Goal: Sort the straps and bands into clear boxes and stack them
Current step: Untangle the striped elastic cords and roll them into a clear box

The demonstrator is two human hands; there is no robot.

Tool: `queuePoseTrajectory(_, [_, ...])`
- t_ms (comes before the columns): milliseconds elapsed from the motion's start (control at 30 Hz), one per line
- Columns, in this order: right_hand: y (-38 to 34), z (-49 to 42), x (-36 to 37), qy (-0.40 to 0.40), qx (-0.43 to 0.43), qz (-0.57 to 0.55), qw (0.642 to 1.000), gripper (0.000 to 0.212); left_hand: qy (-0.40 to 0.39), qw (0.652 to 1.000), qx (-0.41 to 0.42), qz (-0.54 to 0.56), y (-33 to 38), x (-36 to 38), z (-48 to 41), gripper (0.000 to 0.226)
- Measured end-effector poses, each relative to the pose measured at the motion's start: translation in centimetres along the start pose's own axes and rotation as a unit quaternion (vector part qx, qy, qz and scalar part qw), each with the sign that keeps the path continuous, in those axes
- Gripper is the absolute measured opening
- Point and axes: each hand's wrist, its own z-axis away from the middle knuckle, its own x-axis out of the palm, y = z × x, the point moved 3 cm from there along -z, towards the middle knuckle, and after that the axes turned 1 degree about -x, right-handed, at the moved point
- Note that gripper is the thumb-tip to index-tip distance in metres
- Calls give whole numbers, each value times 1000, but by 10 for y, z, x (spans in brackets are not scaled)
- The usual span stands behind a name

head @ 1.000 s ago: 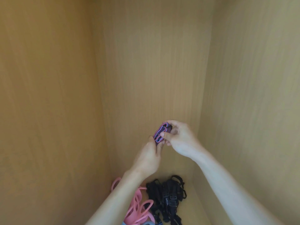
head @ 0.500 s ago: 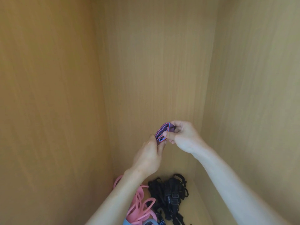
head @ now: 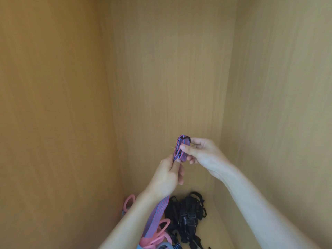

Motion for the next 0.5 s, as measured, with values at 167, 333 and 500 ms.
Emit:
queuePoseTrajectory(167, [3,1,2,31,10,-7,999,32,16,997,21,-71,-7,-4,0,26])
queuePoseTrajectory(333, [-4,-1,-4,-9,16,18,1000,36,5,997,15,-78,-6,-3,0,27])
queuePoseTrajectory(500, [-10,1,-3,-7,4,28,1000,31,-23,999,-12,-35,-2,-2,2,24])
